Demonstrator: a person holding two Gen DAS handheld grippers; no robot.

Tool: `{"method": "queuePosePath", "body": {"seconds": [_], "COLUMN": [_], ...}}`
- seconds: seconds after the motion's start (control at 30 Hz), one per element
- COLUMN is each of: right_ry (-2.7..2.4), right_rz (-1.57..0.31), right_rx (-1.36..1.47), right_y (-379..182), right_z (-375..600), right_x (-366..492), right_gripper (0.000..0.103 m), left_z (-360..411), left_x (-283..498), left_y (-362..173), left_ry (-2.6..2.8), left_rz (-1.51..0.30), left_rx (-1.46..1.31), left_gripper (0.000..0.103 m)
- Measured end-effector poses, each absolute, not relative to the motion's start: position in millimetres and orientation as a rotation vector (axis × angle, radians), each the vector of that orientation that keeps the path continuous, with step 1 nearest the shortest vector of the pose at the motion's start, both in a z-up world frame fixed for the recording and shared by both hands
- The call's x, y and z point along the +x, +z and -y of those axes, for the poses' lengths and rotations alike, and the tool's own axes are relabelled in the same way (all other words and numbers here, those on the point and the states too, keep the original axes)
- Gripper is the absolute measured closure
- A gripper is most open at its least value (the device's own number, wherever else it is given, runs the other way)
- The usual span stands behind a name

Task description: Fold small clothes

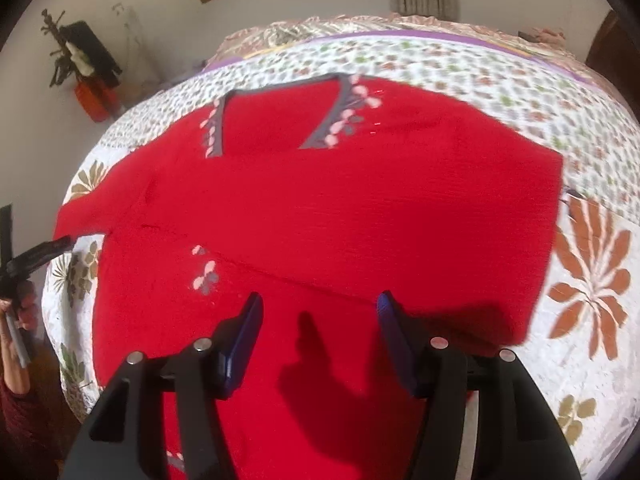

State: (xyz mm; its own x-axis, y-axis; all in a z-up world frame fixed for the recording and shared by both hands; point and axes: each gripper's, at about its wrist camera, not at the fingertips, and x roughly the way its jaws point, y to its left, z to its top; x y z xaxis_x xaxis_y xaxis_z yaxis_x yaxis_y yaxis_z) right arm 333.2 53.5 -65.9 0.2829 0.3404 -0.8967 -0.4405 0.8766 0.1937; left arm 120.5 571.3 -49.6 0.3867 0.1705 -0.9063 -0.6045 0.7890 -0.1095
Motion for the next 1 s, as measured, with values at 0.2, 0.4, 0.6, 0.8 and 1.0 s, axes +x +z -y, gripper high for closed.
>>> {"method": "queuePosePath", "body": {"seconds": [0.2, 0.4, 0.6, 0.8, 1.0], "right_ry": [0.54, 0.536, 0.513, 0.501, 0.505], "right_rz": [-1.188, -1.197, -1.199, -1.191, -1.189], "right_rx": [-0.126, -0.15, -0.154, -0.136, -0.122], "right_y": [-75.4, -82.8, -85.1, -84.3, -86.2], "right_z": [-80.5, -90.3, -84.6, -75.4, -70.7], "right_x": [332.0, 331.7, 334.8, 337.3, 336.8], "right_gripper": [0.041, 0.039, 0.039, 0.039, 0.039], "left_z": [-664.9, -719.2, -739.6, -766.0, -780.7], "left_x": [44.5, 5.7, 14.8, 15.3, 9.7], "left_y": [-45.8, -58.0, -74.7, -77.5, -81.4], "left_ry": [0.677, 0.625, 0.604, 0.626, 0.65], "left_rz": [-1.037, -0.936, -0.901, -0.839, -0.758], "left_rx": [-0.608, -0.871, -0.958, -1.009, -1.079], "left_gripper": [0.038, 0.041, 0.043, 0.052, 0.093]}}
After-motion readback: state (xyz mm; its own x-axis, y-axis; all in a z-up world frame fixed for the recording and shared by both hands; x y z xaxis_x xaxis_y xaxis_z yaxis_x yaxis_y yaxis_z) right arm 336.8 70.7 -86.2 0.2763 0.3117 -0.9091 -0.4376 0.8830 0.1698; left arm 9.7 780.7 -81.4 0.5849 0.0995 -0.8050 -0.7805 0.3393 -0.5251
